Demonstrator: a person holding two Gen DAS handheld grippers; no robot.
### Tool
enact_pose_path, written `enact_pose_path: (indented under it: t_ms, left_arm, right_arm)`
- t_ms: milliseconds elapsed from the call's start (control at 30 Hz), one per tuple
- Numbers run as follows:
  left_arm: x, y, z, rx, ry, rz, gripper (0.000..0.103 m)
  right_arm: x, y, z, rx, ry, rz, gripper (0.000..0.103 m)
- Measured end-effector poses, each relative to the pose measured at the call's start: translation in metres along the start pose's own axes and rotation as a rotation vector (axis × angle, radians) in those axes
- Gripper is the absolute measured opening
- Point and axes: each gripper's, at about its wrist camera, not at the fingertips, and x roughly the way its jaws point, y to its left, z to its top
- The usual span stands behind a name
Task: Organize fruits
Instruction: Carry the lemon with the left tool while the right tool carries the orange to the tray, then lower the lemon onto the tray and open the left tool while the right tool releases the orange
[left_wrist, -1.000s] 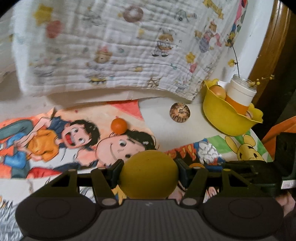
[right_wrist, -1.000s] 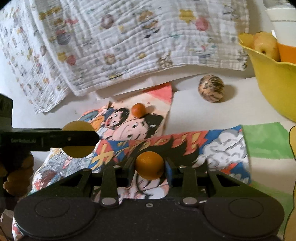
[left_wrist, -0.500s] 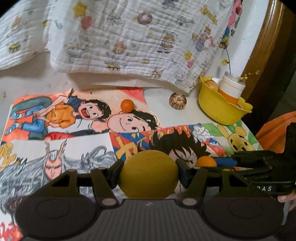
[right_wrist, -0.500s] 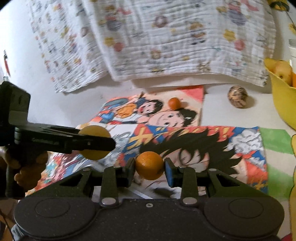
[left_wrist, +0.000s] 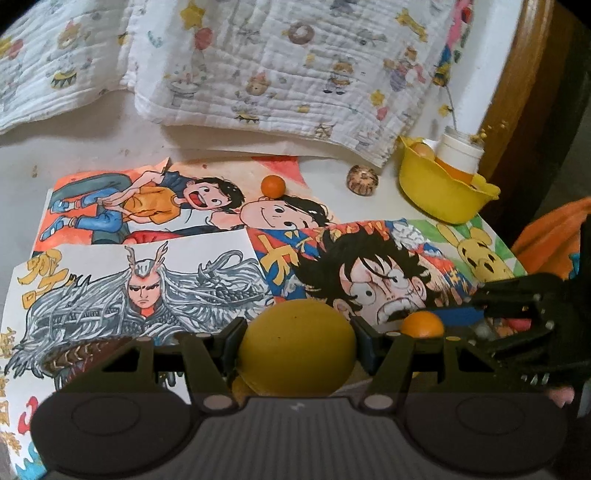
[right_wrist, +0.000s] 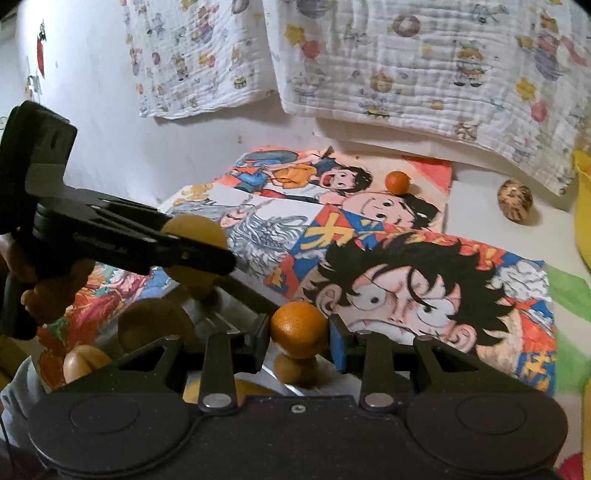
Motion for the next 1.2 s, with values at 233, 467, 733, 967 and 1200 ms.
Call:
enact_pose_path:
  t_ms: [233, 467, 733, 967, 1200]
  left_arm:
    - [0.001, -0.014, -0.007, 0.084, 0.009, -0.013, 0.065]
    - [0.009, -0.021, -0.01, 0.096, 0.037, -0.027, 0.065]
    - [0.011, -0.026, -0.009, 0.078, 0.075, -0.051, 0.065]
    - [0.014, -0.028, -0.008, 0.04, 0.116, -0.049, 0.065]
    - [0.025, -0.029, -0.009, 0.003, 0.148, -0.019, 0.064]
  right_arm:
    - [-0.019, -0.007, -0.012, 0.046, 0.006, -0.048, 0.036]
    - [-0.017, -0.015, -0.026, 0.125, 0.035, -0.088, 0.036]
    - [-0.018, -0.021, -0.04, 0.178, 0.043, -0.115, 0.036]
    - [-0.021, -0.011, -0.045, 0.123, 0.019, -0.168, 0.037]
    - [-0.017, 0.003, -0.053, 0.031, 0.01, -0.221, 0.037]
